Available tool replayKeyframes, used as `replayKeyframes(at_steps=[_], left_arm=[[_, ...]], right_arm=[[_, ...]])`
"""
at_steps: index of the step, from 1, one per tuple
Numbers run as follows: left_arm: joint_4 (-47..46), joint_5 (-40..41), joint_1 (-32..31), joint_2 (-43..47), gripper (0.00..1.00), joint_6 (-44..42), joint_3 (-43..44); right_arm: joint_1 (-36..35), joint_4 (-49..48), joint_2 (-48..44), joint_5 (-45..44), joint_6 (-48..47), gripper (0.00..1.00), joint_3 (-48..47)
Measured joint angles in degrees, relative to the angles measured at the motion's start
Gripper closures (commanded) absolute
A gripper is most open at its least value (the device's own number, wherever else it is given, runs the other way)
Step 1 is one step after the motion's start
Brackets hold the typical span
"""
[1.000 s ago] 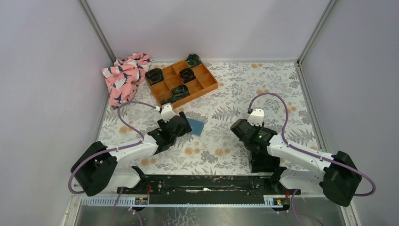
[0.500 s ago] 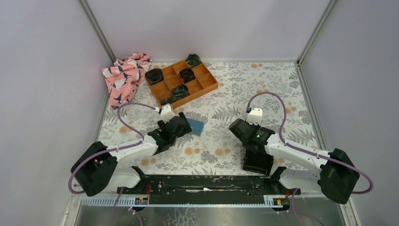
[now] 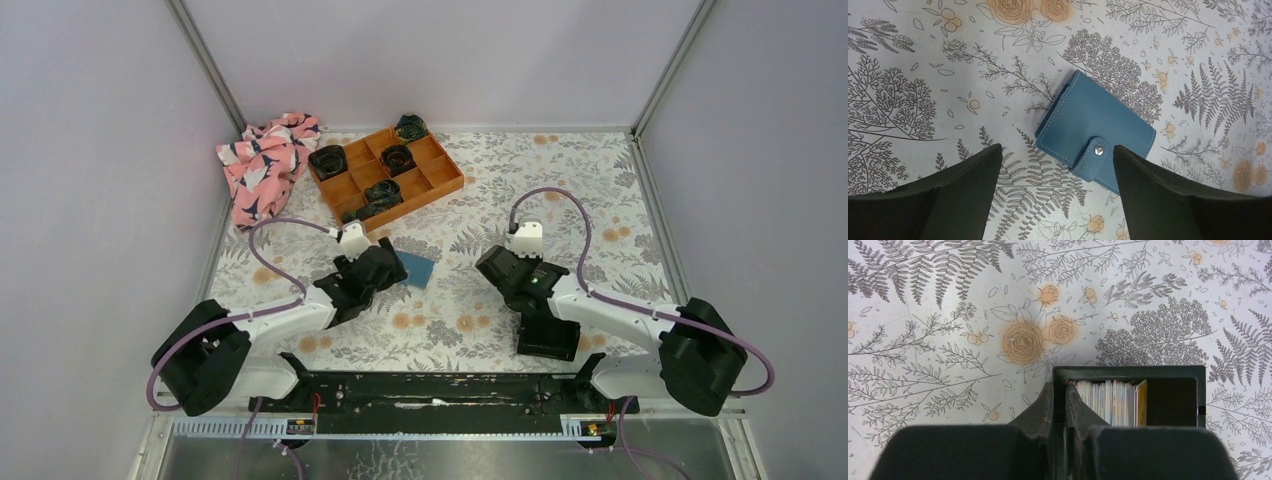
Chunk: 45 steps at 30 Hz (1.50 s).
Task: Put the credit cards into the card holder
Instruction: Move the storage box to the center of the board.
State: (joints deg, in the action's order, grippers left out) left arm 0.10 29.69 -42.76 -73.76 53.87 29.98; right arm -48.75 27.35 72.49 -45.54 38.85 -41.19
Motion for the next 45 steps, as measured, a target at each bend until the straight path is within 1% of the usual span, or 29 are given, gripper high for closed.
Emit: replayKeyframes(at_steps=[10,13,19,25,32,37,39,45], left_arm=[[0.0,0.1,0.5,0.0,0.11,0.3,0.0],[0.0,0.1,0.5,-0.1,0.11,0.5,0.0],[0.0,0.1,0.5,-1.2,0.11,0.5,0.0],[-0.2,0.0,0.9,-3.7,0.11,0.5,0.1],[-0.7,-0.2,1.7,-6.0,0.11,0.5,1.2],[-2.0,-0.5,2.6,-7.3,0.11,0.5,2.2],[-2.8,-0.9,3.1,-7.8,0.11,0.5,2.3],[-4.5,-1.9,4.7,-9.6,0.11,0.4,2.4]], right_arm=[[0.2,-5.0,6.5,0.3,-6.2,1.0,-4.0],[1.3,-7.6,7.9,1.8,-8.7,1.0,-5.1],[6.6,-13.2,10.4,7.3,-13.7,1.0,-7.0],[11.6,-18.0,15.8,12.3,-19.0,1.0,-11.6],[17.1,-21.8,25.7,18.6,-24.6,1.0,-21.6],[20.4,-23.1,34.6,22.4,-28.6,1.0,-31.9],[21.1,-23.3,36.6,23.2,-29.2,1.0,-34.3],[23.8,-23.6,45.5,26.0,-31.5,1.0,-45.8]])
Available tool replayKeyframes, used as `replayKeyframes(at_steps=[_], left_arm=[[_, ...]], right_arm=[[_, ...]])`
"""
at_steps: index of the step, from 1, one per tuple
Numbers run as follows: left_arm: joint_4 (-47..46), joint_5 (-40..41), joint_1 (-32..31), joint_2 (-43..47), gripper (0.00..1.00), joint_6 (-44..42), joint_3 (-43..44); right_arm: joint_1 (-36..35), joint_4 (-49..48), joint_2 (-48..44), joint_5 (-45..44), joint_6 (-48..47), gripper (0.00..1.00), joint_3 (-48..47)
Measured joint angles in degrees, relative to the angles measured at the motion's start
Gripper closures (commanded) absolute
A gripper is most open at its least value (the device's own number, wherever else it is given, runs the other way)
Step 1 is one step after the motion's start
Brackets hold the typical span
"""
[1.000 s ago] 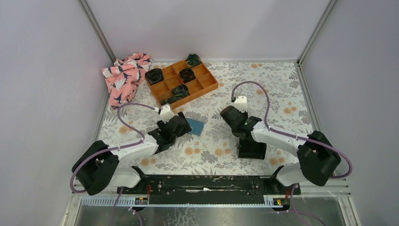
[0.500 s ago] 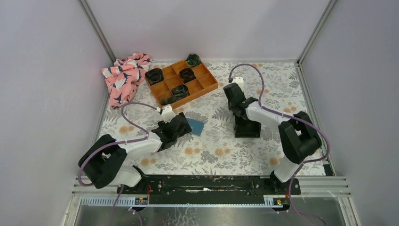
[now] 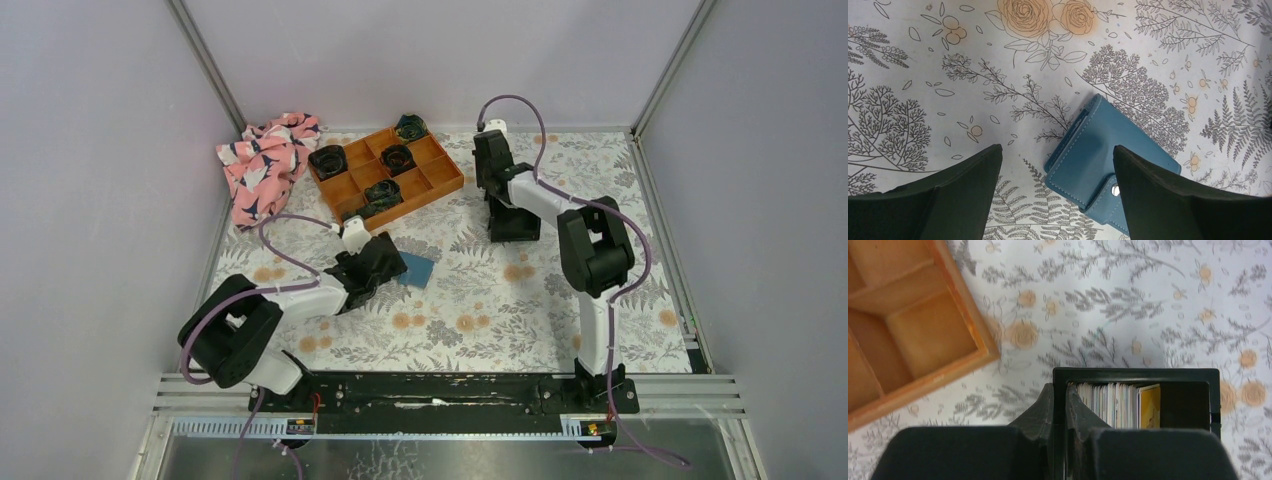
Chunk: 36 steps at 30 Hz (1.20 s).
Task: Put the credit cards into the card holder
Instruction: Move the storage box to the center of the board.
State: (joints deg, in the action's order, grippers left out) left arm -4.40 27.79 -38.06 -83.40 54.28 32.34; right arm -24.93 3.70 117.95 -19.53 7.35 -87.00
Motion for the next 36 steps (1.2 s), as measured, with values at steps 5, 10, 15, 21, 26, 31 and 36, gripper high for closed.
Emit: replayKeyframes(at_steps=[5,10,15,21,26,31,36], left_arm=[[-2.3,-0.9,1.2,-1.6,0.11,-0.2,0.2],[-3.3,-1.1,1.9,-2.3,0.11,-0.2,0.5],[-3.2,-1.3,2.1,-2.1,0.11,0.0,0.5],[-2.2,-1.4,2.1,2.4,0.11,1.4,0.0],[-0.9,-0.7,2.1,8.0,0.11,2.5,-1.2],[1.4,-0.1,2.1,12.5,0.11,2.7,-2.3],[3.8,1.4,2.1,16.0,0.12,3.2,-3.9]], right_arm=[[1.3,0.6,6.8,1.0,-1.4,0.96,-9.5],[1.5,1.4,9.1,1.2,-2.1,0.65,-13.1],[1.4,1.7,9.1,2.3,-2.4,0.52,-13.1],[1.2,3.7,6.9,2.7,-2.4,0.46,-11.2],[0.0,5.7,1.5,2.5,-2.4,0.45,-6.9],[-4.2,6.1,-6.7,2.0,-2.0,0.44,-0.8],[-9.2,4.5,-14.7,3.2,1.1,0.44,7.9]])
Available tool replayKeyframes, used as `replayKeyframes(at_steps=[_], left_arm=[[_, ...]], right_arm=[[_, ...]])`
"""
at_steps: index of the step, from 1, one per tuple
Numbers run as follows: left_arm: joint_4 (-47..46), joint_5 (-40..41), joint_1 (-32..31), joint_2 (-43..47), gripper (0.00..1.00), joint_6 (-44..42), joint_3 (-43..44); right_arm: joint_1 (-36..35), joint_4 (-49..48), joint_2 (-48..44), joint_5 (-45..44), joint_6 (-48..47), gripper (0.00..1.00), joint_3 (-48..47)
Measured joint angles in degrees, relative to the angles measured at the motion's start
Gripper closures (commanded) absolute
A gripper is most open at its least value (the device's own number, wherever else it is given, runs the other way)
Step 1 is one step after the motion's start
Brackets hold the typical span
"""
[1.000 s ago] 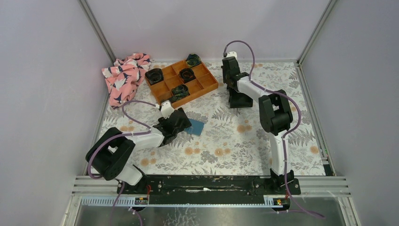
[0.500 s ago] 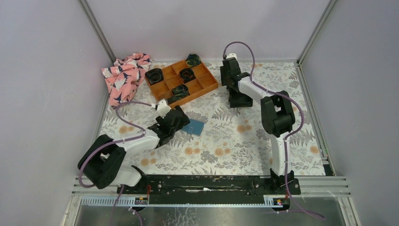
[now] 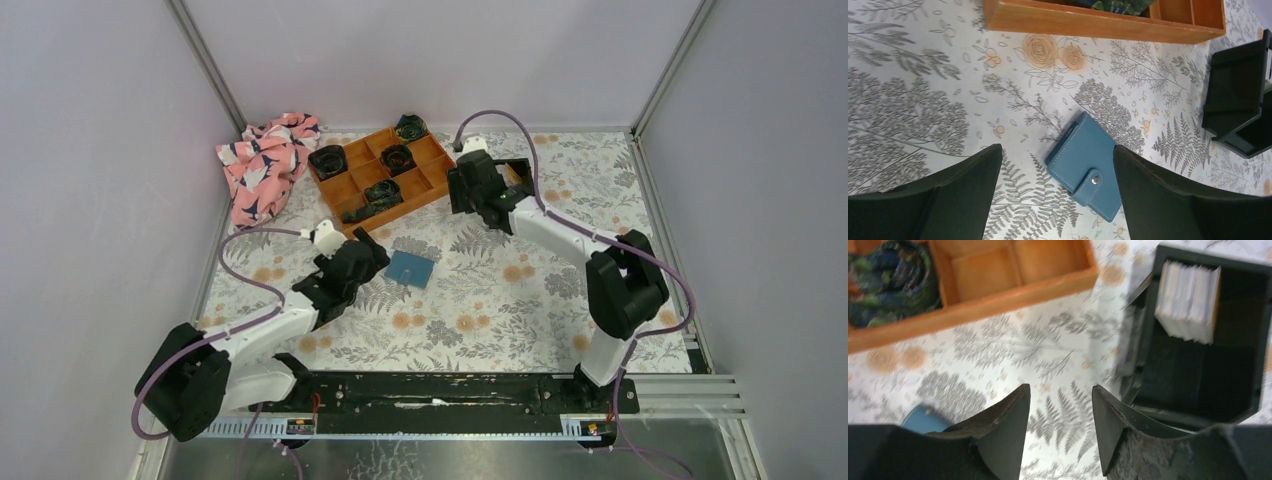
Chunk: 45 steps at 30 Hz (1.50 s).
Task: Put the credit cards into the card holder
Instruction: Move the storage box to the center of the board, then move the distractor to the center of the board.
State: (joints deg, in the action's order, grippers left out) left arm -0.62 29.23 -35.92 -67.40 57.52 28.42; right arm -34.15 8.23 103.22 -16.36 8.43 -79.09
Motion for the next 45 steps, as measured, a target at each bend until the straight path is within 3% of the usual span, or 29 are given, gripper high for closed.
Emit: replayKeyframes(at_steps=[3,6,11,16,23,28,33,40,45], left_arm=[[1.9,2.3,0.0,3.0,0.1,1.6,-1.4],[4.8,6.2,0.0,5.2,0.01,3.8,-1.2],[11.8,13.4,2.8,4.2,0.0,7.6,5.6],[14.0,13.3,14.1,-4.5,0.0,9.6,18.6],[15.4,4.9,32.3,-21.5,0.0,13.0,33.9],[16.4,0.7,39.1,-32.3,0.0,13.8,41.2],[16.1,-2.4,40.0,-40.6,0.0,12.6,46.6],[14.8,-6.0,40.0,-47.5,0.15,11.4,49.4],[14.2,-6.3,40.0,-49.5,0.16,11.2,49.7]], right_arm=[[-1.9,-1.1,-3.4,1.0,2.1,0.44,5.5],[-3.3,-1.6,-6.1,1.5,4.1,0.44,10.7],[-4.2,-1.9,-10.0,2.5,6.3,0.44,15.8],[-5.0,-3.6,-12.3,3.2,7.3,0.44,17.0],[-5.4,-5.9,-12.4,6.0,7.4,0.44,17.3],[-5.5,-7.9,-10.8,7.4,7.0,0.43,17.3],[-5.5,-9.2,-6.0,8.0,6.2,0.44,16.4],[-5.5,-9.1,0.1,6.4,5.9,0.44,12.9],[-4.9,-9.0,2.5,5.3,5.9,0.44,8.6]])
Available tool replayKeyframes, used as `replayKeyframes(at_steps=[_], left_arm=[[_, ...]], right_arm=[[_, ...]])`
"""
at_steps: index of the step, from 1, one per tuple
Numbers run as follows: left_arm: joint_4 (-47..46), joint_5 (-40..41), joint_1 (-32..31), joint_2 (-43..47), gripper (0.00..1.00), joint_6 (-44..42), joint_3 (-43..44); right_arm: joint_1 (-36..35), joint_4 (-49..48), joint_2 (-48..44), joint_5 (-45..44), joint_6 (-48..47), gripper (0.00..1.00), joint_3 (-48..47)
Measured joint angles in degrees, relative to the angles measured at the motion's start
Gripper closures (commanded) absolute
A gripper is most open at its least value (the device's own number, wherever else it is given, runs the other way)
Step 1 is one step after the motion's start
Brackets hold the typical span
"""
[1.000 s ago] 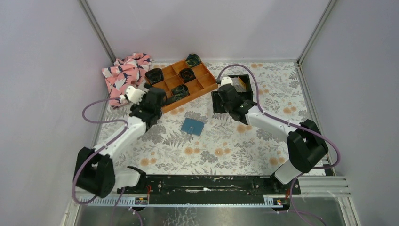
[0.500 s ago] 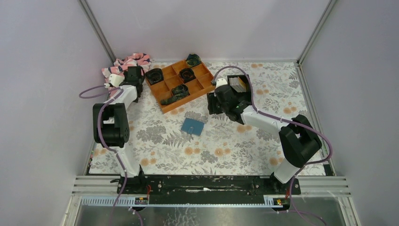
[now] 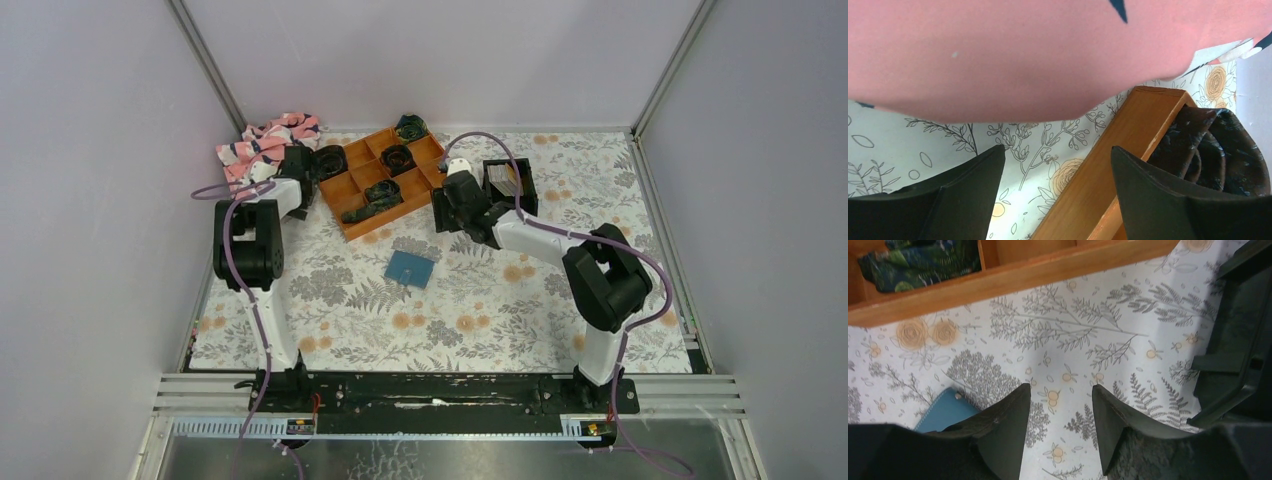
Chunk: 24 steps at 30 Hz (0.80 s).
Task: Put the credit cards into the card holder
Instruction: Move the distractor to the center of the board.
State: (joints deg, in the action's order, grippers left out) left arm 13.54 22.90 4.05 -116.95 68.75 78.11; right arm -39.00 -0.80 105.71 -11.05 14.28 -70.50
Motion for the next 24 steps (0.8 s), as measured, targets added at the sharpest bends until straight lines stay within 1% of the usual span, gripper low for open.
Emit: replayKeyframes(at_steps=[13,21,24], left_arm=[[-1.6,0.8,-0.1,-5.7,0.16,-0.3,6.5],[-3.1,1.6,-1.6,-10.0,0.16,-1.8,12.2],[-3.7,1.8,-2.6,-10.8,0.16,-2.1,13.2]], right_arm=[[4.5,0.0,4.7,-0.5,-0.1,0.45,-5.2],[8.8,0.1,6.9,-0.5,-0.6,0.45,-7.9],[9.7,0.0,6.9,-0.5,-0.9,0.45,-8.9]])
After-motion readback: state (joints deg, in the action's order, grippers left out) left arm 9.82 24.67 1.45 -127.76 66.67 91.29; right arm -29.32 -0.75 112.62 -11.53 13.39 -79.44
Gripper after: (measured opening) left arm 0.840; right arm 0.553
